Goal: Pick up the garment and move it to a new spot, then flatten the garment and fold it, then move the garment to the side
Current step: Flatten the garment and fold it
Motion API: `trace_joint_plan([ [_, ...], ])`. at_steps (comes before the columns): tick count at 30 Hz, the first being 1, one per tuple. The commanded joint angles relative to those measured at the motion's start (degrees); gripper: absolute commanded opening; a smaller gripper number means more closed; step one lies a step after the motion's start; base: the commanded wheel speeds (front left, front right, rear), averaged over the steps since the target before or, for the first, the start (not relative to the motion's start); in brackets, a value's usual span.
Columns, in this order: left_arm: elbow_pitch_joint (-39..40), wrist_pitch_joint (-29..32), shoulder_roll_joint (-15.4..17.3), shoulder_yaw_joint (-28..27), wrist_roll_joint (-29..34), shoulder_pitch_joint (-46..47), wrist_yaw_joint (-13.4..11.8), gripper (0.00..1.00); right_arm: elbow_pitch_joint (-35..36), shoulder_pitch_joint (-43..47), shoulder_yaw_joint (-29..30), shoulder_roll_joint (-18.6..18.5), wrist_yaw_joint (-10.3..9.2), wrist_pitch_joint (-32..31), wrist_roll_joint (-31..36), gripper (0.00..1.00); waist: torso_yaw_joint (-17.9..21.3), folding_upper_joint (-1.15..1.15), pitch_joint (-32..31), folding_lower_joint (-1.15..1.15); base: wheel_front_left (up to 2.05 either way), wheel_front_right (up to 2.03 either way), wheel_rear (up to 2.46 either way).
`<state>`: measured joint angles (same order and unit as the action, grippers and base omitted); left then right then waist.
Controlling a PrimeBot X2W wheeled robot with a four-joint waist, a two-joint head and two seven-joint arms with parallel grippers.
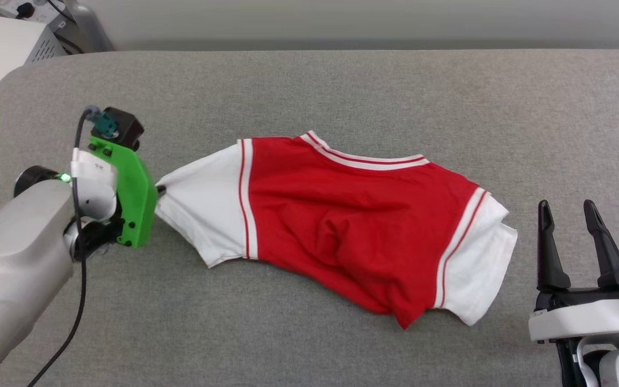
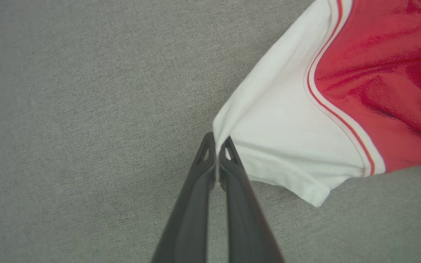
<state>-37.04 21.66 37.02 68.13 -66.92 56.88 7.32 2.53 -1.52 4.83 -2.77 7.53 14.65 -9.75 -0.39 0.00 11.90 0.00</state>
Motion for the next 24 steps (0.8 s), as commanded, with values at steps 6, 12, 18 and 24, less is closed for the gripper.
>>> trace_joint_plan([
  [6, -4.9, 0.6, 3.8, -0.4, -2.9, -4.7, 0.1, 0.0, 0.0, 1.0, -0.1, -0.1, -0.04, 0.3, 0.4, 1.0, -0.6, 0.0, -0.7, 0.0, 0.0, 0.0, 0.0],
  [12, -9.8, -0.4, 3.0, -0.9, -5.2, -8.3, 0.0, 0.0, 0.0, 1.1, -0.1, -0.1, -0.04, 0.3, 0.7, 1.0, 0.0, 0.0, -0.4, 0.0, 0.0, 0.0, 0.0],
  [18, -13.0, -10.7, 0.5, -1.9, -3.0, -8.7, -0.3, 1.0, 0.4, 0.6, 0.2, -0.1, -0.04, 0.3, 2.3, 1.0, -0.4, 0.0, -1.5, 0.0, 0.0, 0.0, 0.0],
  [24, -13.3, -26.9, -1.8, -2.9, 1.2, -9.6, -3.1, 1.0, 2.1, -1.4, 1.0, -1.2, -0.04, 0.3, 5.0, 1.0, -1.7, 0.0, -4.0, 0.0, 0.0, 0.0, 0.0],
])
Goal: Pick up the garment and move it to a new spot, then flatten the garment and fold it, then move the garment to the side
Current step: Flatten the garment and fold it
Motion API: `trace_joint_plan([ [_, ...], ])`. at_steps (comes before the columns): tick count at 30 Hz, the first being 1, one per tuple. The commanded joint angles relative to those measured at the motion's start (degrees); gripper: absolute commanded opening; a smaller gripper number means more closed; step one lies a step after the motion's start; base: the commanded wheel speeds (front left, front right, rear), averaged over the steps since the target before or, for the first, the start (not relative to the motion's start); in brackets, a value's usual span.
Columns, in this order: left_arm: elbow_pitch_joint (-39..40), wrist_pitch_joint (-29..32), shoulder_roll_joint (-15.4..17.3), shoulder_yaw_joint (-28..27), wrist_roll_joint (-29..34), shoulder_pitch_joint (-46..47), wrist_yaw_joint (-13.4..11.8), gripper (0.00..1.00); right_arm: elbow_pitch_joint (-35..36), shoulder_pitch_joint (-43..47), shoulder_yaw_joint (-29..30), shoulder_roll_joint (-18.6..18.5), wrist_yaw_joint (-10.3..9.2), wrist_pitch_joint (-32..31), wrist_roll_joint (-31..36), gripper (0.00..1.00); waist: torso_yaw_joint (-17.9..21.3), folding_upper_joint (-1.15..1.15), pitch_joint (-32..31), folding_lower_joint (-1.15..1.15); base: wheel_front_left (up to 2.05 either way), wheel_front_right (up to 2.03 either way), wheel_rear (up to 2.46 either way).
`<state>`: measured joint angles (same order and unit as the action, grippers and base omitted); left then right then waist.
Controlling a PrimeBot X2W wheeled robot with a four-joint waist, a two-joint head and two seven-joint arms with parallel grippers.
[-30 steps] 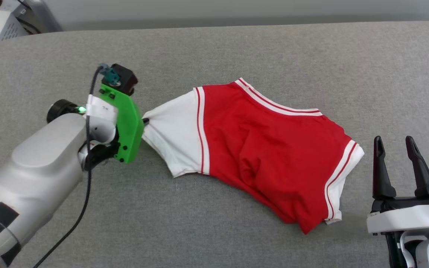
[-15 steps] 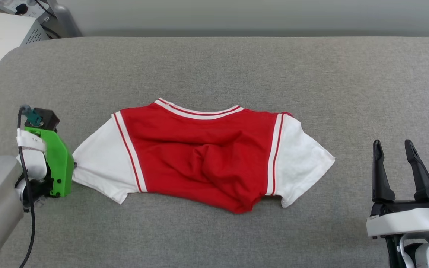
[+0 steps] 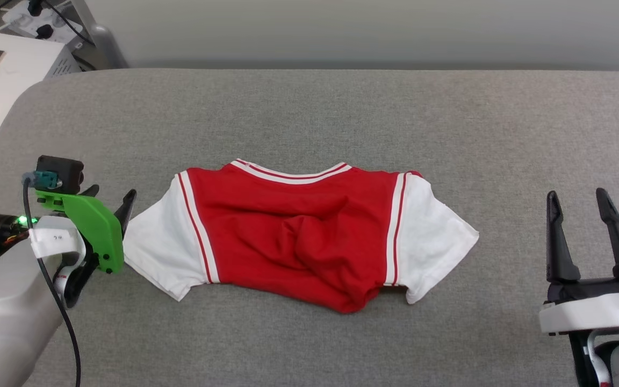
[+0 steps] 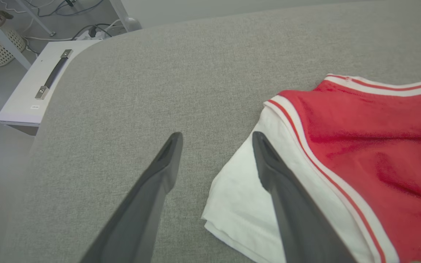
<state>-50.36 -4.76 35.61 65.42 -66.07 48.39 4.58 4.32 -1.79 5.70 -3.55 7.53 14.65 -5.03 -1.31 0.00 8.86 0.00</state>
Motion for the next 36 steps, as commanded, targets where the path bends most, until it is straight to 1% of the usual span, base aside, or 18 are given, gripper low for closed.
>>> trace_joint_plan([
  [1, 0.7, -5.7, -1.0, -1.0, 1.1, -2.0, -2.0, 1.0, 0.7, -2.2, 0.0, -2.0, -0.04, 0.3, 0.5, 1.0, -1.2, 0.0, -1.7, 0.0, 0.0, 0.0, 0.0],
  [3, 1.9, -8.7, -1.6, -1.9, 2.0, -2.9, -4.0, 1.0, 0.4, -3.5, -0.1, -3.8, -0.04, 0.3, 0.6, 1.0, -1.7, 0.0, -2.3, 0.0, 0.0, 0.0, 0.0],
  [6, 5.1, -10.1, -2.0, -4.8, 4.1, -4.8, -7.8, 1.0, -0.1, -6.2, -1.0, -7.0, -0.04, 0.3, 0.7, 1.0, -2.3, 0.0, -3.0, 0.0, 0.0, 0.0, 0.0],
  [10, 14.9, -10.2, -1.8, -14.6, 10.9, -9.1, -13.6, 1.0, -2.5, -9.7, -3.6, -11.4, -0.04, 0.3, -0.2, 1.0, -3.0, 0.0, -3.3, 0.0, 0.0, 0.0, 0.0],
  [11, 18.0, -10.2, -1.8, -17.9, 13.3, -11.1, -15.1, 1.0, -4.0, -10.7, -5.0, -12.9, -0.04, 0.3, -0.8, 1.0, -3.1, 0.0, -3.3, 0.0, 0.0, 0.0, 0.0],
  [13, 23.1, -10.2, -2.0, -23.0, 17.6, -15.1, -17.3, 1.0, -7.6, -12.5, -8.0, -16.1, -0.04, 0.1, -2.2, 1.0, -3.3, 0.0, -3.5, 0.0, 0.0, 0.0, 0.0],
  [14, 25.1, -10.2, -2.3, -25.1, 19.3, -17.1, -18.0, 1.0, -9.2, -13.5, -9.6, -17.5, -0.04, -1.0, -3.3, 1.0, -3.4, 0.0, -3.5, 0.0, 0.0, 0.0, 0.0],
  [16, 29.2, -10.2, -3.1, -29.1, 22.8, -21.4, -19.0, 1.0, -12.0, -16.1, -13.6, -20.8, -0.04, -5.0, -6.7, 1.0, -3.7, 0.0, -3.6, 0.0, 0.0, 0.0, 0.0],
  [17, 31.6, -10.2, -3.7, -31.6, 25.1, -23.9, -19.7, 1.0, -13.0, -18.0, -16.4, -23.1, -0.04, -7.7, -9.0, 1.0, -3.8, 0.0, -3.6, 0.0, 0.0, 0.0, 0.0],
  [18, 33.1, -10.2, -4.2, -33.2, 26.6, -25.5, -20.0, 1.0, -13.5, -19.2, -18.3, -24.6, -0.04, -9.6, -10.6, 1.0, -3.9, 0.0, -3.5, 0.0, 0.0, 0.0, 0.0],
  [21, 37.6, -10.2, -6.2, -38.0, 31.4, -30.3, -20.7, 1.0, -14.8, -22.2, -25.5, -29.4, -0.04, -18.2, -17.0, 1.0, -4.5, 0.0, -3.3, 0.0, 0.0, 0.0, 0.0],
  [25, 41.0, -10.2, -9.2, -42.5, 36.4, -35.0, -20.5, 1.0, -15.3, -25.1, -34.2, -34.2, -0.04, -30.7, -25.5, 1.0, -5.2, 0.0, -2.6, 0.0, 0.0, 0.0, 0.0],
  [27, 41.9, -10.2, -10.8, -44.1, 38.4, -36.7, -20.0, 1.0, -15.4, -26.5, -37.7, -36.0, -0.04, -36.3, -28.6, 1.0, -5.6, 0.0, -2.1, 0.0, 0.0, 0.0, 0.0],
  [29, 42.1, -10.2, -12.2, -45.5, 40.1, -37.9, -19.2, 1.0, -15.5, -27.8, -41.0, -37.2, -0.04, -41.4, -30.9, 1.0, -6.0, 0.0, -1.5, 0.0, 0.0, 0.0, 0.0],
  [31, 42.0, -10.2, -13.7, -47.1, 41.5, -38.5, -18.5, 1.0, -15.6, -29.2, -43.6, -37.6, -0.04, -45.4, -33.1, 1.0, -6.4, 0.0, -0.8, 0.0, 0.0, 0.0, 0.0],
  [33, 41.9, -10.2, -14.9, -48.3, 42.8, -38.8, -17.5, 1.0, -16.1, -30.7, -46.1, -37.8, -0.04, -48.2, -34.1, 1.0, -6.8, 0.0, -0.1, 0.0, 0.0, 0.0, 0.0],
  [36, 41.7, -10.2, -16.7, -50.0, 44.5, -39.0, -16.2, 1.0, -18.0, -32.8, -49.0, -37.1, -0.04, -50.5, -35.4, 1.0, -7.3, 0.0, 1.1, 0.0, 0.0, 0.0, 0.0],
])
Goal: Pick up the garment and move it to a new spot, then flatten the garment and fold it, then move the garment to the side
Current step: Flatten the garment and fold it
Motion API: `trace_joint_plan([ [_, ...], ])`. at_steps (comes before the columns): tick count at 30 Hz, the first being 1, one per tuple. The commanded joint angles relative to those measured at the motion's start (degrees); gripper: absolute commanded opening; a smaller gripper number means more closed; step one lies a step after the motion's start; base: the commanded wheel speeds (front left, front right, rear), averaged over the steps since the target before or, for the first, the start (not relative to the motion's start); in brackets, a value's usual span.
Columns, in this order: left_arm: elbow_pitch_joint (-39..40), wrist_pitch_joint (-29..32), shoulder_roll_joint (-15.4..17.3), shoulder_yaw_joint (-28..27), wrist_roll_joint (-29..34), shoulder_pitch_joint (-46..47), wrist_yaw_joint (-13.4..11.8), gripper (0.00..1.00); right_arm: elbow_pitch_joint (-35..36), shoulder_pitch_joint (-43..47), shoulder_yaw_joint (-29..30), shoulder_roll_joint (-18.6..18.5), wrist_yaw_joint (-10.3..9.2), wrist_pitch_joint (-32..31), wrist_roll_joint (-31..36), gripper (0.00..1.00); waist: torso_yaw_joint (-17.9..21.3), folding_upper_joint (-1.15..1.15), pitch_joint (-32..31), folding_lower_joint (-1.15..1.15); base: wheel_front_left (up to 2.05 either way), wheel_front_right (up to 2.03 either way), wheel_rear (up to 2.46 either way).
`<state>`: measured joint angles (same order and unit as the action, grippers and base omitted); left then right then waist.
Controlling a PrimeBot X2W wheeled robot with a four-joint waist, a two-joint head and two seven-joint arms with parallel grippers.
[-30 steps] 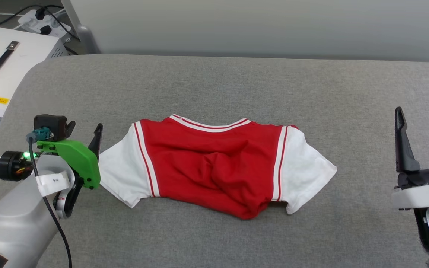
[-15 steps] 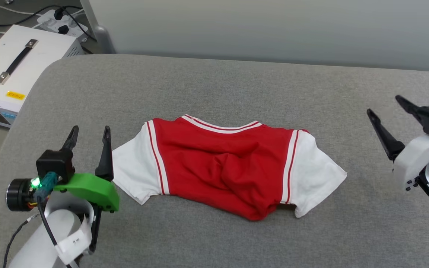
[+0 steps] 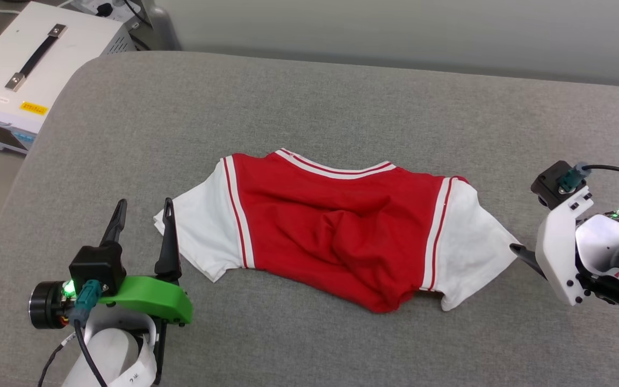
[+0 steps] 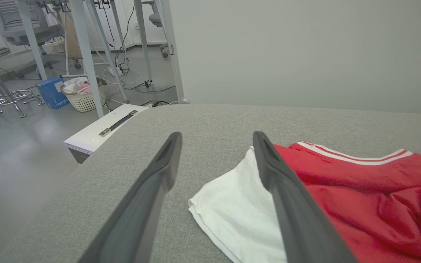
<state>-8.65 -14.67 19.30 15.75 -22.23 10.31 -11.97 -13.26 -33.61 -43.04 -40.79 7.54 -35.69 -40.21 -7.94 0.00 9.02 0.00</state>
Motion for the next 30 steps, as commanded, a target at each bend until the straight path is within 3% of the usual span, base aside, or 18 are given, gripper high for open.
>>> trace_joint_plan([
  [1, -0.1, -0.3, -1.0, -0.9, 1.3, -0.7, 0.9, 1.0, -1.4, -1.9, -1.4, 0.4, -0.05, -0.5, -0.2, 1.0, -0.9, 0.0, 1.4, 0.0, 0.0, 0.0, 0.0],
  [15, -2.6, -0.3, -7.2, -6.8, 7.6, 1.2, 6.5, 1.0, -19.2, -4.9, -11.8, 6.7, -0.05, 3.4, -3.8, 1.0, -2.0, 0.0, 4.8, 0.0, 0.0, 0.0, 0.0],
  [16, -2.8, -0.3, -7.4, -7.3, 7.9, 1.1, 6.7, 1.0, -19.5, -4.8, -12.3, 6.9, -0.05, 3.9, -4.5, 0.9, -1.7, 0.0, 4.7, 0.0, 0.0, 0.0, 0.0],
  [17, -3.0, -0.3, -7.7, -7.8, 8.2, 0.9, 7.1, 1.0, -19.6, -4.7, -12.7, 7.0, -0.05, 5.1, -5.3, 0.0, -1.4, 0.0, 4.6, 0.0, 0.0, 0.0, 0.0],
  [23, -4.1, -0.3, -8.5, -10.2, 9.8, -0.1, 8.6, 1.0, -17.8, -6.4, -14.0, 5.3, -0.05, 13.7, -6.4, 0.0, 0.5, 0.0, 2.7, 0.0, 0.0, 0.0, 0.0],
  [30, -4.5, -0.3, -9.6, -11.8, 11.5, -0.7, 10.2, 1.0, -12.8, -7.7, -8.9, 0.2, -0.05, 20.1, -8.7, 0.0, 2.2, 0.0, 1.4, 0.0, 0.0, 0.0, 0.0],
])
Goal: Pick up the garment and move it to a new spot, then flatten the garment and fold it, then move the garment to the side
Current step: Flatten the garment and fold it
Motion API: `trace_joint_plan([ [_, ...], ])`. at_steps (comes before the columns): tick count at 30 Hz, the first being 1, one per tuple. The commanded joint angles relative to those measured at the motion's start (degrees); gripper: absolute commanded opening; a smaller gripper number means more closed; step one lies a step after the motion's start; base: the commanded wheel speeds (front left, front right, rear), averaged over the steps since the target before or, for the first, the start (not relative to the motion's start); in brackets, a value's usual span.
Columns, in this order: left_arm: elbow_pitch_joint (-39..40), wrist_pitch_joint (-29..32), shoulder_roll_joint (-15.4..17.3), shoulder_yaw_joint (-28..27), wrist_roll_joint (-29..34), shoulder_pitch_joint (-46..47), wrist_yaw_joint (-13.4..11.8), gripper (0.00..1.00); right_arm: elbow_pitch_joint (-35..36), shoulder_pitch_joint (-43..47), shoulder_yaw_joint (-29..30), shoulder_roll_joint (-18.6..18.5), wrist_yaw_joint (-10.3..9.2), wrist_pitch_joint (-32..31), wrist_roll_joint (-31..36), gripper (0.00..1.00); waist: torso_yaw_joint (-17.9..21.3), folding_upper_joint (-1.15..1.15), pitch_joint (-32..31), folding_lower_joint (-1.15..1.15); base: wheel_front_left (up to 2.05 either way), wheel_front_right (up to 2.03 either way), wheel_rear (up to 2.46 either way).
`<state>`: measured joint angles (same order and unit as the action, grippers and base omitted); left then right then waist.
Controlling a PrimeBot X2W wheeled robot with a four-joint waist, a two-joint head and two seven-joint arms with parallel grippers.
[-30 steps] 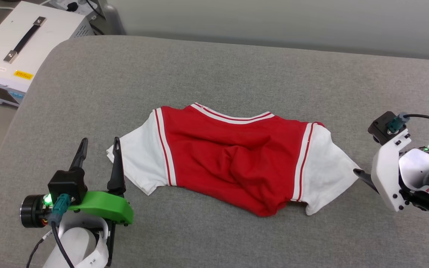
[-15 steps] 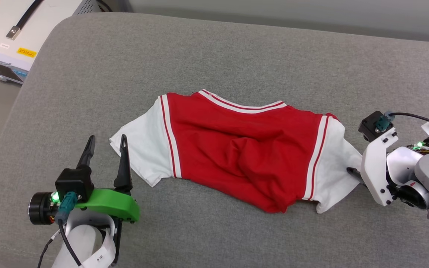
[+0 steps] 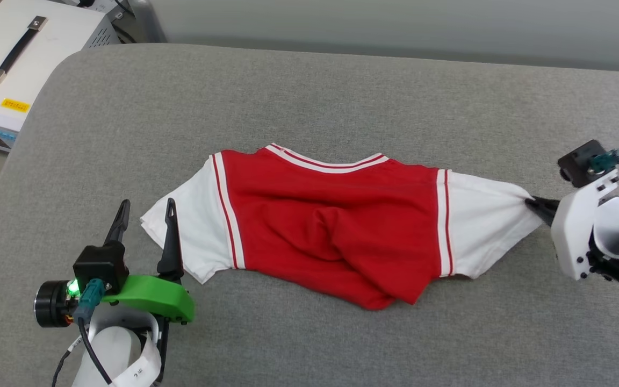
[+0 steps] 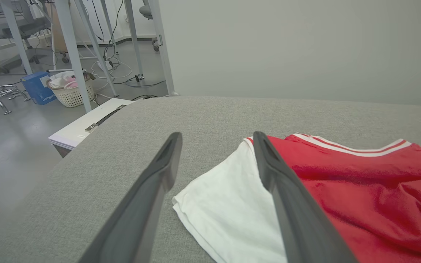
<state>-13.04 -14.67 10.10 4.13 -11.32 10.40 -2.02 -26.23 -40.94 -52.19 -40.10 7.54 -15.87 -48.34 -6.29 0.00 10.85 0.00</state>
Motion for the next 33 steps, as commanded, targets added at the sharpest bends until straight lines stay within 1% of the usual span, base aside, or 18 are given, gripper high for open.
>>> trace_joint_plan([
  [1, -0.1, -0.3, -0.6, -0.4, 0.8, -0.9, 0.4, 1.0, 0.7, -0.2, 1.1, -1.2, -0.05, 0.4, -0.8, 0.0, 0.6, 0.0, -0.4, 0.0, 0.0, 0.0, 0.0],
  [7, 0.0, -0.3, -1.4, -1.3, 1.9, -0.9, 1.5, 1.0, 2.2, 0.8, 6.8, -6.3, -0.05, -0.2, -1.6, 0.0, 0.8, 0.0, 0.1, 0.0, 0.0, 0.0, 0.0],
  [9, -0.1, -0.3, -1.6, -1.5, 2.2, -0.7, 1.8, 1.0, 1.7, 1.3, 8.8, -7.0, -0.05, -1.1, -2.8, 0.0, 0.7, 0.0, 0.5, 0.0, 0.0, 0.0, 0.0],
  [12, -0.3, -0.3, -2.1, -1.8, 2.7, -0.3, 2.3, 1.0, -0.4, 1.3, 10.4, -7.6, -0.05, -3.1, -2.1, 0.0, 0.4, 0.0, 1.3, 0.0, 0.0, 0.0, 0.0],
  [14, -0.4, -0.3, -2.4, -1.9, 3.0, 0.0, 2.6, 1.0, -2.8, 1.3, 11.2, -7.1, -0.05, -4.8, -2.4, 0.0, 0.0, 0.0, 2.0, 0.0, 0.0, 0.0, 0.0],
  [16, -0.5, -0.3, -2.7, -2.0, 3.4, 0.5, 2.9, 1.0, -5.3, 0.9, 11.0, -6.7, -0.05, -6.1, -1.0, 0.0, -0.4, 0.0, 2.6, 0.0, 0.0, 0.0, 0.0],
  [19, -0.7, -0.3, -3.1, -2.2, 3.7, 1.1, 3.3, 1.0, -8.9, -0.2, 11.6, -4.5, -0.05, -6.6, -0.8, 0.0, -0.9, 0.0, 3.6, 0.0, 0.0, 0.0, 0.0],
  [27, -1.4, -0.3, -4.1, -2.7, 4.7, 2.3, 4.1, 1.0, -20.8, -2.8, 11.3, 1.7, -0.05, -5.1, -0.2, 0.0, -2.1, 0.0, 5.4, 0.0, 0.0, 0.0, 0.0],
  [30, -1.8, -0.3, -4.4, -2.7, 5.0, 2.7, 4.4, 1.0, -24.3, -2.7, 11.0, 3.0, -0.05, -3.3, -0.4, 0.0, -2.6, 0.0, 5.3, 0.0, 0.0, 0.0, 0.0],
  [31, -1.9, -0.3, -4.5, -2.8, 5.1, 2.7, 4.4, 1.0, -24.9, -2.6, 10.8, 3.3, -0.05, -2.1, -0.5, 0.05, -2.7, 0.0, 5.2, 0.0, 0.0, 0.0, 0.0],
  [32, -2.0, -0.3, -4.6, -2.9, 5.1, 2.7, 4.5, 1.0, -25.2, -2.5, 10.7, 3.5, -0.05, -1.0, -0.6, 0.24, -2.7, 0.0, 5.0, 0.0, 0.0, 0.0, 0.0],
  [33, -2.1, -0.3, -4.6, -3.1, 5.2, 2.5, 4.5, 1.0, -25.3, -2.3, 10.6, 3.6, -0.05, 0.5, -0.8, 1.0, -2.7, 0.0, 4.6, 0.0, 0.0, 0.0, 0.0],
])
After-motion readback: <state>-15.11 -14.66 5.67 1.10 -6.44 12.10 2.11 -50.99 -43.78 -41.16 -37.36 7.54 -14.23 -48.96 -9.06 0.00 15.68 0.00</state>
